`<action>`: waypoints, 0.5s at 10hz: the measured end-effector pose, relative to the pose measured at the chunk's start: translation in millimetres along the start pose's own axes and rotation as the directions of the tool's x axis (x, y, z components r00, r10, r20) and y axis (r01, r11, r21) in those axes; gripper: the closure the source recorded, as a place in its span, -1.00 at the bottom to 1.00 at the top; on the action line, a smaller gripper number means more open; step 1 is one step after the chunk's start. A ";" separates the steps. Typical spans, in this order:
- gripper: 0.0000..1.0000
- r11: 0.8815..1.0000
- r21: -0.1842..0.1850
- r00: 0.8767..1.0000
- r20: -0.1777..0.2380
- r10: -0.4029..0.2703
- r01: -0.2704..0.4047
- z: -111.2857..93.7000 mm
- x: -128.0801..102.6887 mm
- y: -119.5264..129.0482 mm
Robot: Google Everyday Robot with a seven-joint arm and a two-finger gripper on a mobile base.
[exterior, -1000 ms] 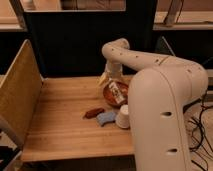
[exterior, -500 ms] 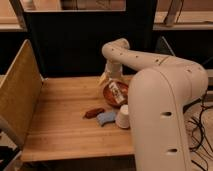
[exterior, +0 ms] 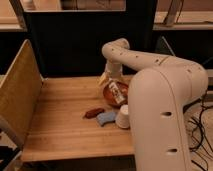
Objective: Push the ceramic bowl across the table
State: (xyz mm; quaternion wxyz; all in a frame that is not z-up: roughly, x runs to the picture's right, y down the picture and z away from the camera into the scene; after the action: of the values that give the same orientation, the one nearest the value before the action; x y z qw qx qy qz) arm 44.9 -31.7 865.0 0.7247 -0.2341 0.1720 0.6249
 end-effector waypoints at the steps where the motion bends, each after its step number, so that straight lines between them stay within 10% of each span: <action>1: -0.33 1.000 0.000 1.000 0.000 0.000 0.000 0.0 0.0 0.0; 5: 0.51 1.000 0.000 1.000 0.000 0.000 0.000 0.0 0.0 0.0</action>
State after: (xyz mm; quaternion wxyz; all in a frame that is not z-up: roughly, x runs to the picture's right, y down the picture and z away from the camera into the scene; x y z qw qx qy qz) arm 44.9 -31.7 865.0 0.7247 -0.2341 0.1721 0.6249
